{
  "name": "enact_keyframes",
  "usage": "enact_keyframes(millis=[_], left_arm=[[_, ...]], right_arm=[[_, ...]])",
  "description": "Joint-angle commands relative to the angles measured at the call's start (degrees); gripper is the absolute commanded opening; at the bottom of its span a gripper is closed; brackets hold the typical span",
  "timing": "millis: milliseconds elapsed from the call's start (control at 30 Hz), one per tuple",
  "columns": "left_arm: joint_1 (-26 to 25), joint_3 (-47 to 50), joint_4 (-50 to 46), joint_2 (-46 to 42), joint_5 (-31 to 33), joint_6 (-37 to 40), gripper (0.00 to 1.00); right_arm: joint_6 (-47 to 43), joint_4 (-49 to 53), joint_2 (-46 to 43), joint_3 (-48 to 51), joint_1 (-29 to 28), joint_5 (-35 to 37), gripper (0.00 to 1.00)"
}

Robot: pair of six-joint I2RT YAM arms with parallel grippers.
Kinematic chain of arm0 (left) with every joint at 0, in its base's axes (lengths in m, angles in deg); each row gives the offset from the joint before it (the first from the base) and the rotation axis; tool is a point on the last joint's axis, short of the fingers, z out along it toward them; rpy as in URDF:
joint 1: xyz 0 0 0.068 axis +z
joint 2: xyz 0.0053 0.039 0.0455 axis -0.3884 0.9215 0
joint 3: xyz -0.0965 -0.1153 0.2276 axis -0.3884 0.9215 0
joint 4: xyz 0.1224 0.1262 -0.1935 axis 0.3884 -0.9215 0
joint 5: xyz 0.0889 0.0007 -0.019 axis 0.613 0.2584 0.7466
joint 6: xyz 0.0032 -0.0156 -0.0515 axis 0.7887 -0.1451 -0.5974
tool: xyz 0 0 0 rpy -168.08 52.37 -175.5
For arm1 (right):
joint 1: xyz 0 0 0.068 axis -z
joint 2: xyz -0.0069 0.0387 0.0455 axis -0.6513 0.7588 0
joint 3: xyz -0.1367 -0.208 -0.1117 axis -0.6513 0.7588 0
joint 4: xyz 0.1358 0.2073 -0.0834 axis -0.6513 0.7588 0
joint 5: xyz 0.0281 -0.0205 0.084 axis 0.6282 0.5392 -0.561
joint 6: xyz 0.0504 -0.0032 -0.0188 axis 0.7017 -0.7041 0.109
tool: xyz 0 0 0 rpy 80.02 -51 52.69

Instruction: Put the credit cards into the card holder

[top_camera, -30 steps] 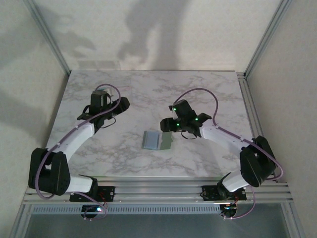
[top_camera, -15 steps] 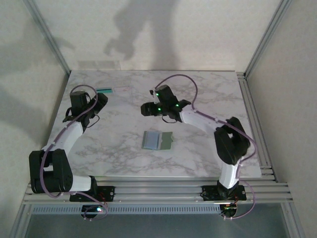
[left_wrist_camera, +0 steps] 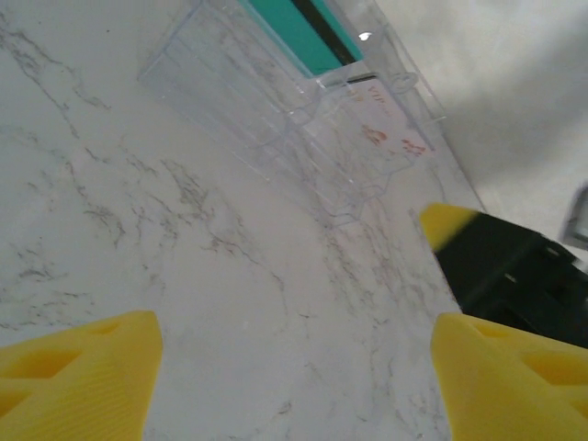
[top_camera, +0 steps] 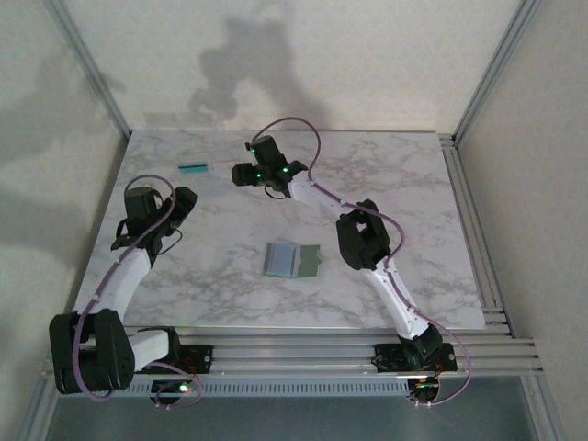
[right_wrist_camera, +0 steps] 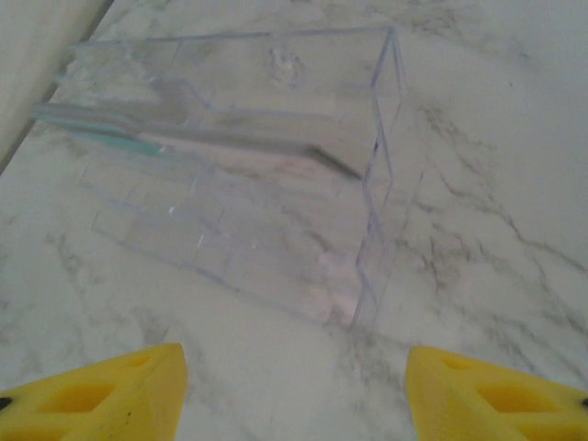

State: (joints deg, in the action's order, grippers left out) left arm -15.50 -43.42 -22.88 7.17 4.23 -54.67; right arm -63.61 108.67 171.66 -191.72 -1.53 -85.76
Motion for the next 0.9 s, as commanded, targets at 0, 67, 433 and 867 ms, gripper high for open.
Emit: enact_keyframes(millis=[0,67,433,867], left_arm=[[0.57,1.73,-1.35,-2.67,-2.42,-1.14,0.76],[0.47,2.83,-1.02,-3.70,-3.08,-1.62,0.76],[-0.32,1.21,8.35,6.50,-3.02,-1.62,0.60],[-14.19,-18.87,7.84,27.16,2.86,8.12,0.54]], right_arm=[[-0.08,8.59,4.43,-8.25,-0.36,4.75,0.65],[1.57,11.23,6.62,-12.15,-0.35,5.85,0.64],[7.03,4.05,-3.75,2.68,-0.35,-2.15,0.59],[8.30,-13.67,-46.40,54.64,6.74,-6.96,0.62]])
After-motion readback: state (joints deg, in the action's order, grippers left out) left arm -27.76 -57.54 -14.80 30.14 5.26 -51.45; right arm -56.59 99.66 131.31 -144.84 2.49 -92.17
